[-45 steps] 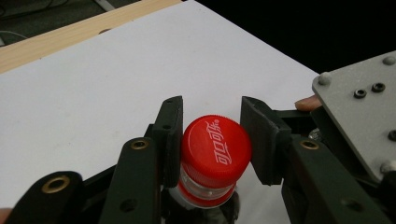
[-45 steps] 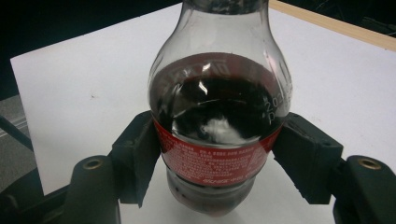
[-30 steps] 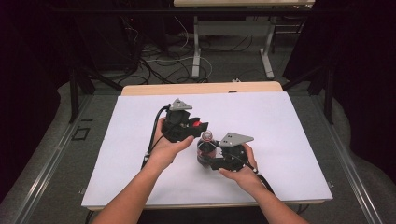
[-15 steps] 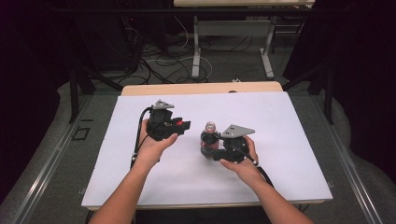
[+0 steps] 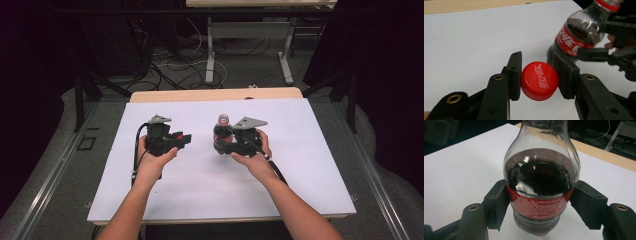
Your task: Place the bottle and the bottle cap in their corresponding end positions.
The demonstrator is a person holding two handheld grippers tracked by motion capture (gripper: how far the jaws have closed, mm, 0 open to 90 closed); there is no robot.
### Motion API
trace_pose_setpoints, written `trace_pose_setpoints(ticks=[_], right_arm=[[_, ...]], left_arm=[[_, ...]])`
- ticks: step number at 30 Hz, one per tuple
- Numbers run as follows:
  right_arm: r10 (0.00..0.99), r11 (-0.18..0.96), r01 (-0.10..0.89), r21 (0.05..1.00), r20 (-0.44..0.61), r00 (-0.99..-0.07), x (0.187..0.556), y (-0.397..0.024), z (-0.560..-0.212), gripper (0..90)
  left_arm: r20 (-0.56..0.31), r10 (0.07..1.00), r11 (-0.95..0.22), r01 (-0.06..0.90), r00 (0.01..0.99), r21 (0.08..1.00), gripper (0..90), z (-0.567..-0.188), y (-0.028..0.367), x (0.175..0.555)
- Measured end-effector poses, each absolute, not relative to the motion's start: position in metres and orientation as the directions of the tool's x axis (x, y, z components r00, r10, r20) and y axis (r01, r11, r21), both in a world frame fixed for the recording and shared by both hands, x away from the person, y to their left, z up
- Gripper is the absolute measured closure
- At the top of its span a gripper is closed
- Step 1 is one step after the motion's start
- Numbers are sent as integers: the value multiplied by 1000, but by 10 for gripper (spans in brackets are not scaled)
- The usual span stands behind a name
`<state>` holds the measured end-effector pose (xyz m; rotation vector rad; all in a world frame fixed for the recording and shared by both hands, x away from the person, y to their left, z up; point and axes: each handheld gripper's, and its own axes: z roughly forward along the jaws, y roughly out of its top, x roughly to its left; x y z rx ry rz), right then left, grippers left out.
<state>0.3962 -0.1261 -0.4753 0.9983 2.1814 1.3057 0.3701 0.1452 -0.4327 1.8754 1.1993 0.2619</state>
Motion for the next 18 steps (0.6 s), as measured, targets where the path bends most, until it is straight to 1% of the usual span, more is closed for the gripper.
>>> trace_pose_setpoints(ticks=[8, 10, 13, 18], right_arm=[[777, 286, 390, 875, 27, -629, 426, -117, -478, 331], [784, 286, 392, 874, 22, -620, 432, -116, -480, 330], [799, 261, 413, 873, 45, -600, 438, -117, -484, 331], [813, 251, 415, 874, 43, -581, 444, -117, -490, 330]], left_arm=[[-263, 824, -148, 638, 502, 756, 609, -439, 154, 370], [-273, 827, -133, 642, 492, 755, 609, -441, 155, 370], [-268, 827, -139, 642, 494, 754, 609, -441, 156, 370], [-267, 831, -132, 638, 488, 758, 609, -442, 156, 369]])
